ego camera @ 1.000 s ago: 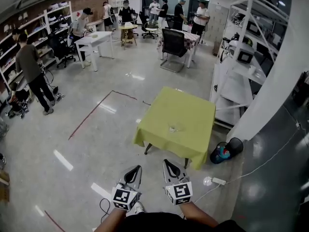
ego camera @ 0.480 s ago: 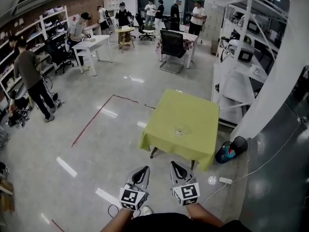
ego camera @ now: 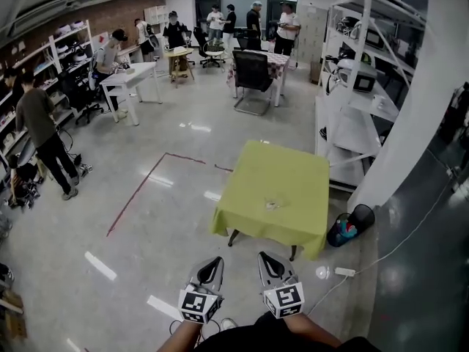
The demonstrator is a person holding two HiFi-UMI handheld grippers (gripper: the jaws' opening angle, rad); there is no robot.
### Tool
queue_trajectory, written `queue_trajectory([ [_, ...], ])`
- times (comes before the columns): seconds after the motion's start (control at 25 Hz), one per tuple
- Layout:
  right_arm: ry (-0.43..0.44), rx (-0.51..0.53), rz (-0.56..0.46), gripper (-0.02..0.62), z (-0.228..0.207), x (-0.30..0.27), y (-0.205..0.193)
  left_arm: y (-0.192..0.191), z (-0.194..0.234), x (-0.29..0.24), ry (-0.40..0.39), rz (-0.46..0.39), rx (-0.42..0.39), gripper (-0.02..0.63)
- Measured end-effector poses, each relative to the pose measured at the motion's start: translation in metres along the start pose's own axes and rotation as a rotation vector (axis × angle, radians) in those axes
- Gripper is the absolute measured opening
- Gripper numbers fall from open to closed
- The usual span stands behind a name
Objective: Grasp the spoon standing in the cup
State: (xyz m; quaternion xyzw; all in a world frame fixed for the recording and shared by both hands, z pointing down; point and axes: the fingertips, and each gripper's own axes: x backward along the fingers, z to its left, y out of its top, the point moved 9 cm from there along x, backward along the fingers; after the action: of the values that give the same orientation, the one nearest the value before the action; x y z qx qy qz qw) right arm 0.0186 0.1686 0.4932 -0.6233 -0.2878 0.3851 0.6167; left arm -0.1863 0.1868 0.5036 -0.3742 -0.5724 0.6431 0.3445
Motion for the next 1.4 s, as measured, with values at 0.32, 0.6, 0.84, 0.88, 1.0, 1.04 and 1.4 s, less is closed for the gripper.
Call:
queue_trajectory([
  [0.32, -0.006, 0.02, -0.013, 0.006, -0.035, -0.013, 0.008, 0.004, -0.005, -0.036, -0.008, 0.008, 0.0, 0.005],
  [0.6, 0.004, 0.002, -0.007, 0.006, -0.079, -0.027, 0.003, 0.014, -0.016, -0.084, -0.006, 0.003, -0.009, 0.005],
  [0.84, 0.015, 0.014, -0.009, 0.005, -0.124, -0.04, 0.0, 0.018, -0.027, -0.132, 0.0, 0.0, -0.017, 0.005],
  [0.88, 0.017, 0.02, -0.011, 0.006, -0.133, -0.041, 0.0, 0.019, -0.029, -0.139, 0.001, 0.002, -0.02, 0.005],
  [1.0, 0.016, 0.019, -0.022, 0.006, -0.155, -0.044, 0.001, 0.02, -0.036, -0.156, 0.008, 0.012, -0.022, 0.005],
  [1.04, 0.016, 0.014, -0.023, 0.006, -0.161, -0.045, 0.001, 0.02, -0.038, -0.161, 0.011, 0.016, -0.024, 0.005],
  [1.4, 0.011, -0.013, -0.052, 0.006, -0.195, -0.052, 0.004, 0.027, -0.045, -0.188, 0.016, 0.046, -0.043, 0.005],
])
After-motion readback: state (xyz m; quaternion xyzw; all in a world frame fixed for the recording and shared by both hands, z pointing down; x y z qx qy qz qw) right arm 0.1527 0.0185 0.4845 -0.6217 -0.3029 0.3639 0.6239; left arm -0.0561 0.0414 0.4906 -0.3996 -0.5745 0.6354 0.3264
